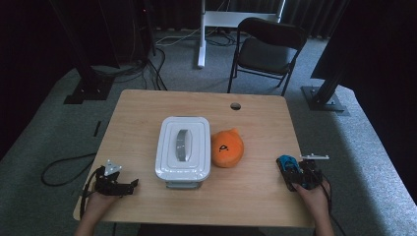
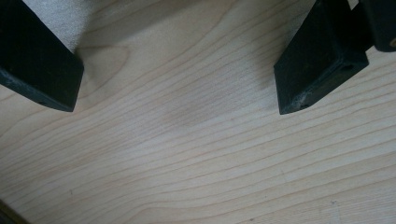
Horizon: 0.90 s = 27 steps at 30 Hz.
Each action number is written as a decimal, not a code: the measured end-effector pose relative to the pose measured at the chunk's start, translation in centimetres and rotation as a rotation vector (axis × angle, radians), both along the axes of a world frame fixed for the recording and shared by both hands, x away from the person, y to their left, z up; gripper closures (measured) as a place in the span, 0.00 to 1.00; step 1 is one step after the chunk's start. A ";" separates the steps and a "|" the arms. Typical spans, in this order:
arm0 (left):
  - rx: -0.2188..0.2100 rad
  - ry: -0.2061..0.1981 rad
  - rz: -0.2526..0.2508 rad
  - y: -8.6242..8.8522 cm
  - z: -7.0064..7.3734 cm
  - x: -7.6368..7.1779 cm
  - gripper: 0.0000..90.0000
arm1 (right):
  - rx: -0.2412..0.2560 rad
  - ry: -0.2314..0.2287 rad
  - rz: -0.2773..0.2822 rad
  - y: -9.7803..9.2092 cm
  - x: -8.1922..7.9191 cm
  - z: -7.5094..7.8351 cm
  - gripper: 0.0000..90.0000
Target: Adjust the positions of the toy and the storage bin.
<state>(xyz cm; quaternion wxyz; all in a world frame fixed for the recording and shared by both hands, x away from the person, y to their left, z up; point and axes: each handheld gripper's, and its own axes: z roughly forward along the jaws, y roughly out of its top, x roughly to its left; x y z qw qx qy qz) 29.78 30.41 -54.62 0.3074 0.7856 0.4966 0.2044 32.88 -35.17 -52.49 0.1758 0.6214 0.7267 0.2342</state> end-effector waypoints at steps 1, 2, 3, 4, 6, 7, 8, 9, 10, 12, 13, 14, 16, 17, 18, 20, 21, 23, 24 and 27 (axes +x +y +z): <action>0.000 0.000 0.000 0.0 0.0 0.0 0.02 | -0.003 0.006 0.003 0.1 0.1 -0.2 0.13; 0.000 0.000 0.000 0.0 0.0 0.0 0.02 | -0.006 0.012 0.006 0.2 0.3 -0.4 0.13; 0.000 0.000 0.000 0.0 0.0 0.0 0.02 | -0.013 0.014 0.015 0.3 0.3 -0.5 0.14; 0.001 0.000 0.000 0.0 0.0 0.0 0.02 | -0.034 0.012 0.015 0.4 0.4 -0.7 0.16; 0.001 0.000 -0.001 0.0 0.0 0.0 0.02 | -0.024 -0.005 0.019 0.5 0.3 -0.7 0.24; 0.000 0.000 0.000 0.0 0.0 0.0 0.02 | -0.022 -0.003 0.022 0.7 0.3 -0.6 0.28; 0.000 0.000 0.000 0.0 0.0 0.0 0.02 | -0.022 -0.003 0.022 0.7 0.3 -0.6 0.28; 0.000 0.000 0.000 0.0 0.0 0.0 0.02 | -0.026 0.011 0.009 1.0 0.4 -0.4 0.28; 0.000 0.000 0.000 0.0 0.0 0.0 0.02 | -0.022 0.013 0.002 1.0 0.4 -0.3 0.28; 0.000 0.000 0.000 0.0 0.0 0.0 0.02 | -0.020 0.025 -0.022 1.3 0.4 -0.2 0.28; 0.000 0.000 0.000 0.0 0.0 0.0 0.02 | -0.020 0.025 -0.022 1.3 0.4 -0.2 0.28; 0.000 0.000 0.000 0.0 0.0 0.0 0.02 | -0.027 0.014 -0.032 1.5 0.2 0.4 0.30; 0.000 0.000 0.000 0.0 0.0 0.0 0.02 | -0.017 0.018 -0.030 1.6 0.1 1.0 0.30; 0.000 0.000 0.000 0.0 0.0 0.0 0.02 | -0.019 0.012 -0.026 1.6 0.0 1.2 0.30; 0.000 0.000 0.000 0.0 0.0 0.0 0.02 | -0.012 0.006 -0.037 1.7 -0.1 1.3 0.30; 0.000 0.000 0.000 0.0 0.0 0.0 0.02 | -0.013 0.002 -0.042 1.8 -0.2 1.4 0.30; 0.000 0.000 0.000 0.0 0.0 0.0 0.02 | -0.013 -0.001 -0.048 2.0 -0.3 1.4 0.30; 0.000 0.000 0.000 0.0 0.0 0.0 0.02 | -0.012 -0.002 -0.062 2.3 -0.2 1.2 0.30; 0.000 0.000 0.000 0.0 0.0 0.0 0.02 | -0.004 -0.001 -0.060 2.5 -0.2 1.1 0.30; 0.000 0.000 0.000 0.0 0.0 0.0 0.02 | -0.003 0.001 -0.047 3.4 -0.1 0.9 0.30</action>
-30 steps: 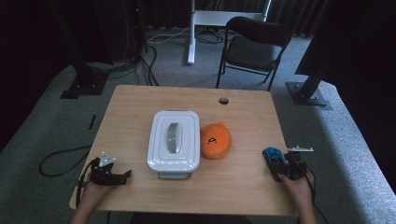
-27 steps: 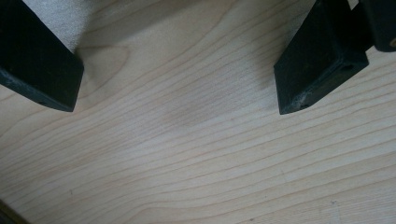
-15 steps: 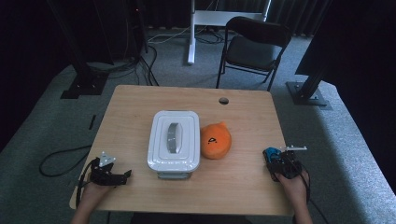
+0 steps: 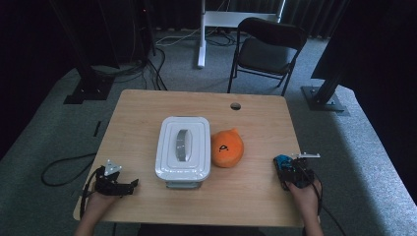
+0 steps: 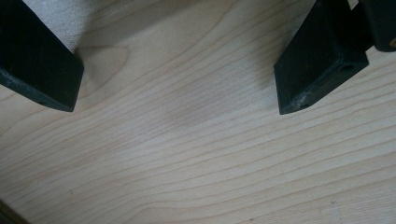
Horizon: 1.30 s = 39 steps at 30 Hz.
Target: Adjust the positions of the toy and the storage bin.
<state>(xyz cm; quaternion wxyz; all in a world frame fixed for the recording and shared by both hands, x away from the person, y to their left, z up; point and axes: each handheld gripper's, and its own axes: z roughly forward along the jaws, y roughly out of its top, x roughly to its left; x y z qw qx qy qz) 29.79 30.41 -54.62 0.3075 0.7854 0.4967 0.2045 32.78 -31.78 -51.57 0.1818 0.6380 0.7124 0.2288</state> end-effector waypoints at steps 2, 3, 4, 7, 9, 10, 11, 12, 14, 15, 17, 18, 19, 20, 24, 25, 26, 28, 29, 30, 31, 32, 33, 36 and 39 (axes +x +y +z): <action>0.000 0.000 0.000 0.0 0.0 0.0 0.02 | -0.032 0.001 0.003 0.6 0.1 -0.2 0.30; 0.000 0.000 0.000 0.0 0.0 0.0 0.02 | -0.034 -0.008 -0.008 0.8 0.1 -0.4 0.30; 0.000 0.000 0.000 0.0 0.0 0.0 0.02 | -0.034 -0.002 -0.007 0.8 0.2 -0.5 0.30; 0.000 0.000 0.000 0.0 0.0 0.0 0.02 | -0.016 -0.016 -0.012 0.7 0.1 -1.1 0.29; 0.000 0.000 0.000 0.0 0.0 0.0 0.02 | -0.002 -0.018 -0.009 0.5 0.0 -1.1 0.29; 0.000 0.000 -0.001 0.0 0.0 0.0 0.02 | 0.009 -0.022 -0.009 0.4 0.0 -1.2 0.28; 0.000 0.000 -0.001 0.0 0.0 0.0 0.02 | 0.015 -0.018 -0.007 0.3 0.0 -1.2 0.28; 0.000 0.000 -0.001 0.0 0.0 0.0 0.02 | 0.017 -0.014 -0.001 0.2 0.0 -1.2 0.27; 0.000 0.000 0.000 0.0 0.0 0.0 0.02 | 0.043 -0.041 -0.001 0.0 -0.1 -0.9 0.23; 0.000 0.000 0.000 0.0 0.0 0.0 0.02 | 0.052 -0.047 0.000 -0.1 -0.2 -0.6 0.20; 0.000 0.000 -0.001 0.0 0.0 0.0 0.02 | 0.059 -0.085 -0.005 -0.3 -0.3 0.1 0.18; 0.000 0.000 0.000 0.0 0.0 0.0 0.02 | 0.082 -0.094 0.000 -0.4 -0.3 0.6 0.14; 0.000 0.000 -0.001 0.0 0.0 0.0 0.02 | 0.087 -0.098 0.001 -0.4 -0.3 0.9 0.14; 0.000 0.000 0.000 0.0 0.0 0.0 0.02 | 0.094 -0.106 0.008 -0.3 -0.3 1.2 0.14; 0.000 0.000 0.000 0.0 0.0 0.0 0.02 | 0.104 -0.121 0.032 0.3 -0.2 2.1 0.13; 0.000 0.000 0.000 0.0 0.0 0.0 0.02 | 0.105 -0.125 0.038 0.5 -0.1 2.3 0.13; 0.000 0.000 0.000 0.0 0.0 0.0 0.02 | 0.110 -0.126 0.054 0.7 0.0 2.5 0.13; 0.000 0.000 0.000 0.0 0.0 0.0 0.02 | 0.106 -0.131 0.068 1.1 0.3 2.8 0.13; 0.000 0.000 0.000 0.0 0.0 0.0 0.02 | 0.106 -0.131 0.068 1.1 0.3 2.8 0.13; 0.000 0.000 0.001 0.0 0.0 0.0 0.02 | 0.112 -0.130 0.073 1.2 0.4 2.9 0.13; -0.001 0.000 0.001 0.0 0.0 0.0 0.02 | 0.119 -0.136 0.084 1.6 0.5 3.1 0.13; 0.000 0.000 0.001 0.0 0.0 0.0 0.02 | 0.123 -0.140 0.095 1.9 0.6 3.2 0.13; -0.001 0.000 0.001 0.0 0.0 0.0 0.02 | 0.126 -0.142 0.105 2.0 0.7 3.3 0.13; -0.001 0.000 0.001 0.0 0.0 0.0 0.02 | 0.135 -0.140 0.127 2.8 1.0 3.5 0.13; -0.001 0.000 0.001 0.0 0.0 0.0 0.02 | 0.146 -0.140 0.153 3.4 1.3 3.7 0.13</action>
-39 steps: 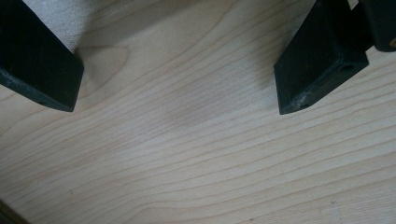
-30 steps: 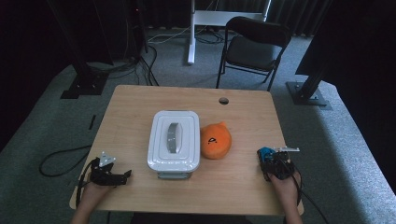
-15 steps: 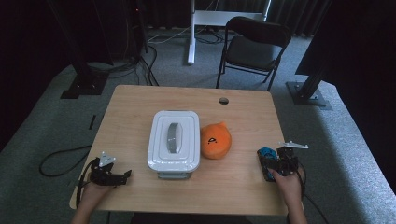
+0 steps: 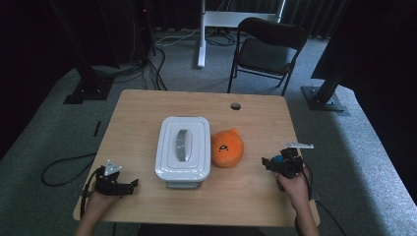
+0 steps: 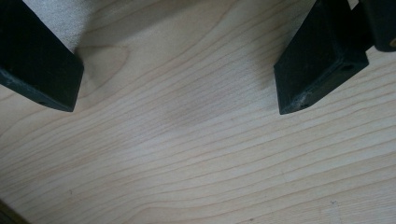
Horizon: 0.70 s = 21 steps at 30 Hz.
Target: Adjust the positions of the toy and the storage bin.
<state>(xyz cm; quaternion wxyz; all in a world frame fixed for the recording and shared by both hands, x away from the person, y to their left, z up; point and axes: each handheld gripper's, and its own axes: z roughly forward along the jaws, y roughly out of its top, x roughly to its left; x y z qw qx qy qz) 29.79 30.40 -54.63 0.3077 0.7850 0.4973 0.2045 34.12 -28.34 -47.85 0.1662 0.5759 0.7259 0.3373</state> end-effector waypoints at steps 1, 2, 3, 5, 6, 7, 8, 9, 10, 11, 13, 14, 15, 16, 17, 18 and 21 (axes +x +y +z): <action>0.000 0.000 0.000 0.0 0.0 0.0 0.02 | -0.002 -0.002 0.011 0.4 0.2 0.1 0.13; -0.001 -0.001 0.000 0.0 0.0 0.0 0.02 | -0.003 -0.001 0.016 0.6 0.3 0.2 0.13; -0.001 -0.001 0.000 0.0 0.0 0.0 0.02 | -0.002 0.001 0.028 0.9 0.4 0.2 0.13; 0.000 0.000 0.000 0.0 0.0 0.0 0.02 | -0.003 -0.002 0.044 1.4 0.7 0.4 0.13; 0.001 0.001 0.000 0.0 0.0 0.0 0.02 | -0.001 0.000 0.060 1.8 0.9 0.5 0.13; 0.001 0.001 -0.001 0.0 0.0 0.0 0.02 | 0.000 -0.005 0.069 2.2 1.1 0.6 0.13; 0.000 0.000 0.000 0.0 0.0 0.0 0.02 | 0.003 -0.004 0.078 2.5 1.2 0.7 0.13; 0.001 0.001 -0.001 0.0 0.0 0.0 0.02 | 0.007 -0.006 0.086 2.7 1.4 0.8 0.13; 0.000 0.000 0.000 0.0 0.0 0.0 0.02 | 0.011 -0.008 0.090 3.0 1.5 0.9 0.13; -0.002 -0.001 0.001 0.0 0.0 0.0 0.02 | 0.016 -0.011 0.096 3.3 1.7 1.0 0.13; 0.000 -0.001 0.001 0.0 0.0 0.0 0.02 | 0.031 -0.014 0.111 3.8 2.2 1.1 0.13; -0.001 -0.001 0.001 0.0 0.0 0.0 0.02 | 0.034 -0.013 0.117 4.2 2.4 1.1 0.13; -0.001 -0.001 0.001 0.0 0.0 0.0 0.02 | 0.042 -0.013 0.128 4.5 2.6 1.1 0.13; -0.001 -0.001 0.001 0.0 0.0 0.0 0.02 | 0.043 -0.014 0.136 5.1 2.9 1.1 0.13; 0.000 0.000 0.000 0.0 0.0 0.0 0.02 | 0.044 -0.014 0.148 5.4 3.1 1.1 0.13; 0.000 -0.001 0.000 0.0 0.0 0.0 0.02 | 0.048 -0.010 0.154 5.8 3.3 1.1 0.13; 0.000 0.000 0.000 0.0 0.0 0.0 0.02 | 0.054 -0.003 0.169 6.6 3.7 1.0 0.13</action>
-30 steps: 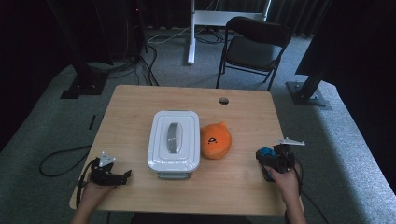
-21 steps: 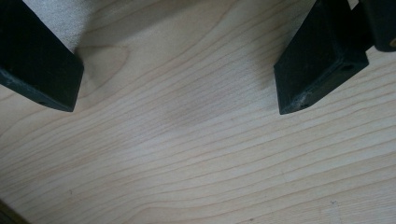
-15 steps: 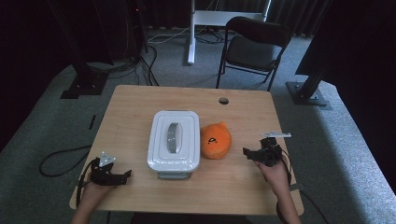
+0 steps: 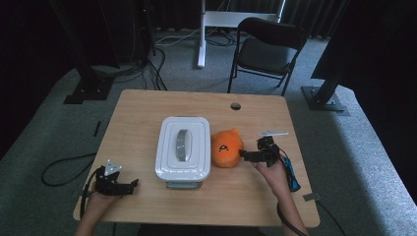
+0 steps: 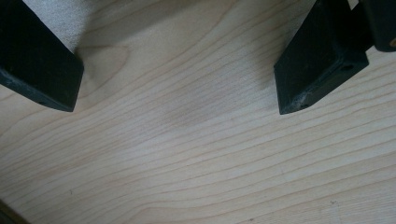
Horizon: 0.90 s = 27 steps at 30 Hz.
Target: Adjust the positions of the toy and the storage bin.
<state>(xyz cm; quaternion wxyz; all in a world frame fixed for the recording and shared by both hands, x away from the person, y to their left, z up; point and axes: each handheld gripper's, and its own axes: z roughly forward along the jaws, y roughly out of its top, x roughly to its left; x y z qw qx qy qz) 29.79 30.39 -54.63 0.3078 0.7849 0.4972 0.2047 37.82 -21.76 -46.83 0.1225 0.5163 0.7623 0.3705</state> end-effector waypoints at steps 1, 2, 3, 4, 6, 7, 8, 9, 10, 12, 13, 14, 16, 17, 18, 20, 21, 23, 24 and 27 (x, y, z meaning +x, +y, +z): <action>0.000 0.000 0.000 0.0 0.0 0.0 0.02 | 0.009 0.002 0.011 0.5 0.3 -0.1 0.13; 0.000 0.000 0.000 0.0 0.0 0.0 0.02 | 0.018 0.007 0.019 0.7 0.5 -0.1 0.13; -0.001 0.000 0.001 0.0 0.0 0.0 0.02 | 0.029 0.009 0.025 0.9 0.6 -0.1 0.13; 0.000 0.000 0.000 0.0 0.0 0.0 0.02 | 0.042 0.010 0.032 1.0 0.8 0.0 0.15; 0.000 0.000 0.001 0.0 0.0 0.0 0.02 | 0.053 0.012 0.043 1.3 1.1 0.1 0.15; 0.000 0.000 0.001 0.0 0.0 0.0 0.02 | 0.058 0.012 0.052 1.4 1.3 0.2 0.15; 0.000 0.000 0.000 0.0 0.0 0.0 0.02 | 0.056 0.017 0.058 1.6 1.5 0.2 0.15; 0.000 0.000 0.000 0.0 0.0 0.0 0.02 | 0.055 0.017 0.064 1.7 1.5 0.3 0.15; 0.000 0.000 0.001 0.0 0.0 0.0 0.02 | 0.051 0.016 0.075 1.9 1.6 0.4 0.16; 0.000 0.000 0.000 0.0 0.0 0.0 0.02 | 0.047 0.005 0.083 2.0 1.5 0.7 0.18; 0.000 0.000 0.000 0.0 0.0 0.0 0.02 | 0.050 0.003 0.082 2.0 1.5 0.7 0.18; 0.000 0.000 0.000 0.0 0.0 0.0 0.02 | 0.052 0.003 0.078 2.0 1.5 0.9 0.18; 0.000 0.000 0.000 0.0 0.0 0.0 0.02 | 0.059 0.004 0.082 2.0 1.5 0.9 0.18; 0.000 0.000 0.000 0.0 0.0 0.0 0.02 | 0.056 0.008 0.083 2.0 1.6 0.9 0.18; -0.001 0.000 0.001 0.0 0.0 0.0 0.02 | 0.053 0.013 0.085 2.1 1.6 0.8 0.18; 0.000 0.000 0.000 0.0 0.0 0.0 0.02 | 0.064 0.030 0.092 2.1 1.8 0.6 0.20; 0.000 0.000 0.000 0.0 0.0 0.0 0.02 | 0.066 0.039 0.100 2.2 1.9 0.4 0.20; 0.000 0.000 0.000 0.0 0.0 0.0 0.02 | 0.074 0.058 0.119 2.4 2.0 0.1 0.20; 0.000 0.000 0.000 0.0 0.0 0.0 0.02 | 0.068 0.063 0.124 2.6 2.1 -0.1 0.21; 0.000 0.000 0.000 0.0 0.0 0.0 0.02 | 0.067 0.077 0.158 3.0 2.1 -0.6 0.31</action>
